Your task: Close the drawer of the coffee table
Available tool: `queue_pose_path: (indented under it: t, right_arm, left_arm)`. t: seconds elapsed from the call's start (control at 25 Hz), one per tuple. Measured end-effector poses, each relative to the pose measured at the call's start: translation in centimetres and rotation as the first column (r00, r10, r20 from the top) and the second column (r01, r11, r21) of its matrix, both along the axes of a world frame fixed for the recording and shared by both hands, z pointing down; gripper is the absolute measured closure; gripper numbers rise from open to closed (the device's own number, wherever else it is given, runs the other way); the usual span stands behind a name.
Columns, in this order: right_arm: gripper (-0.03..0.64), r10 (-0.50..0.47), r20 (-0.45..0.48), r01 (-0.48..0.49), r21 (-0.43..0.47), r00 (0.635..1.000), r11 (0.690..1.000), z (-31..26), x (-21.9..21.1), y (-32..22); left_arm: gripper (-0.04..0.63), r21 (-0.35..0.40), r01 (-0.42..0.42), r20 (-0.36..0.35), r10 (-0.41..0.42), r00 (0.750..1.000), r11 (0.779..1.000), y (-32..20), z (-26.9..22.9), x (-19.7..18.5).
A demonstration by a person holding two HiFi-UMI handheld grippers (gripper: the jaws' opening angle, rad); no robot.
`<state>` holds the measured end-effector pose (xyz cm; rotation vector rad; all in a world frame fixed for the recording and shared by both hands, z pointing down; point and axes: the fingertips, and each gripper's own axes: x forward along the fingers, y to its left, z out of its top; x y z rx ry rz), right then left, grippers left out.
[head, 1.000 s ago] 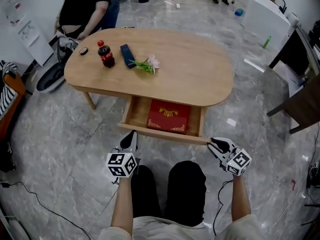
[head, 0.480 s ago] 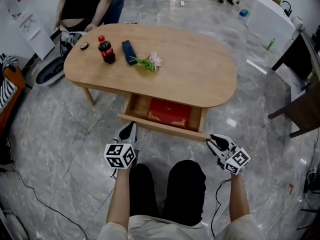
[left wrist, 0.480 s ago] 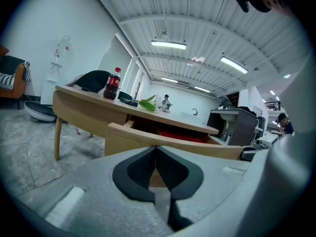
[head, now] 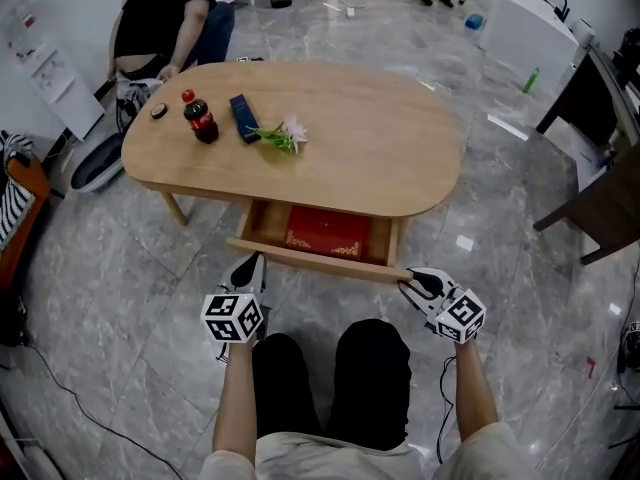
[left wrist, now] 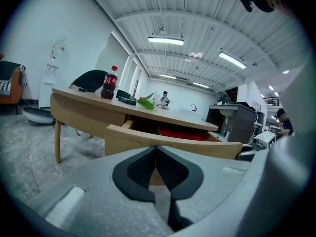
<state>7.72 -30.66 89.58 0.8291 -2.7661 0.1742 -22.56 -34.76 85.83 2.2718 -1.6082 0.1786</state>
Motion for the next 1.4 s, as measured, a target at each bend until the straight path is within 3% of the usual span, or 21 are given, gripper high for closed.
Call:
queue_pose_path:
  t: [0.88,1.4]
  right_arm:
    - [0.499,0.071,0.04,-0.07,-0.017,0.997,0.997,-0.4,1.2,-5.6]
    - [0.488,0.211,0.051,-0.21,-0.028,0.976,0.977,-0.3,2.5,-9.9]
  left_arm:
    - [0.586,0.034,0.012,-0.002,-0.012,1.0,0.999,-5.4,-0.3,1.1]
    - [0.586,0.042,-0.002,0.001,0.002,1.0,0.999,-9.0,-0.2,2.1]
